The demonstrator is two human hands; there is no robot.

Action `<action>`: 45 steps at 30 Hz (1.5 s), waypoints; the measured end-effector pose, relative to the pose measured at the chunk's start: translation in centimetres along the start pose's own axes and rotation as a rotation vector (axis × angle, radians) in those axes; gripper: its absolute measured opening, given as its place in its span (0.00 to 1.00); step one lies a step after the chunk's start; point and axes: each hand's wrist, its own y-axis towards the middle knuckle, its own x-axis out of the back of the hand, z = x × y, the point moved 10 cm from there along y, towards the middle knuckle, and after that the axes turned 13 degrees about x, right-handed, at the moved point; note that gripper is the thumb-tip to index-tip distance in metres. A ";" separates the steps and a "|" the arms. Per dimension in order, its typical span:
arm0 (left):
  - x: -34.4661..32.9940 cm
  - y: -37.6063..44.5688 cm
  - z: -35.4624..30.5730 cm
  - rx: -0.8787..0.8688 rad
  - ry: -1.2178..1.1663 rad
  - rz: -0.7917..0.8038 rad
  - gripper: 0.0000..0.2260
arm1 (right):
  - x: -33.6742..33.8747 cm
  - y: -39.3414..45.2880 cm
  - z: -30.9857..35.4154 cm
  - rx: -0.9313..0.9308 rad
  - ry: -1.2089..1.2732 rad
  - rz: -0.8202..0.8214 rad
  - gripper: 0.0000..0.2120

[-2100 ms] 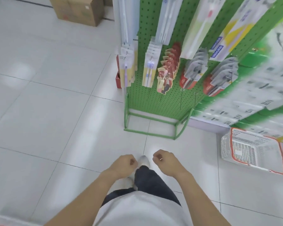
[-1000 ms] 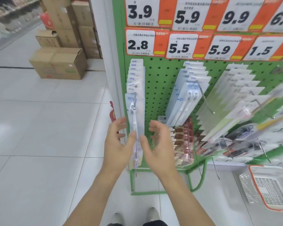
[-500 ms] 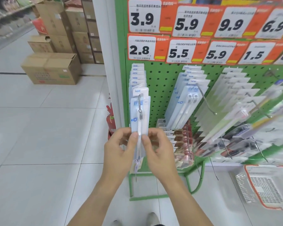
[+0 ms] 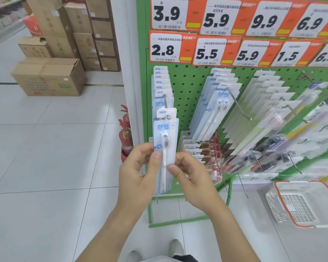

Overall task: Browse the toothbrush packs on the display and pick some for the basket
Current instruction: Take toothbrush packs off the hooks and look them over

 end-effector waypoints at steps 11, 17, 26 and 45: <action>-0.9 0.2 2.0 0.108 0.038 0.108 0.05 | 0.6 -1.5 -0.4 -0.074 0.115 -0.005 0.09; -2.7 -0.3 5.2 0.225 0.276 0.246 0.09 | 1.1 -3.7 -2.8 -0.241 0.158 -0.044 0.06; -3.5 -1.8 5.8 0.277 0.220 0.164 0.22 | 3.4 -4.1 -2.2 -0.107 -0.148 -0.108 0.16; 1.5 -1.0 9.3 0.450 -0.099 -0.144 0.06 | 0.9 -5.1 -1.8 -0.249 -0.067 0.049 0.19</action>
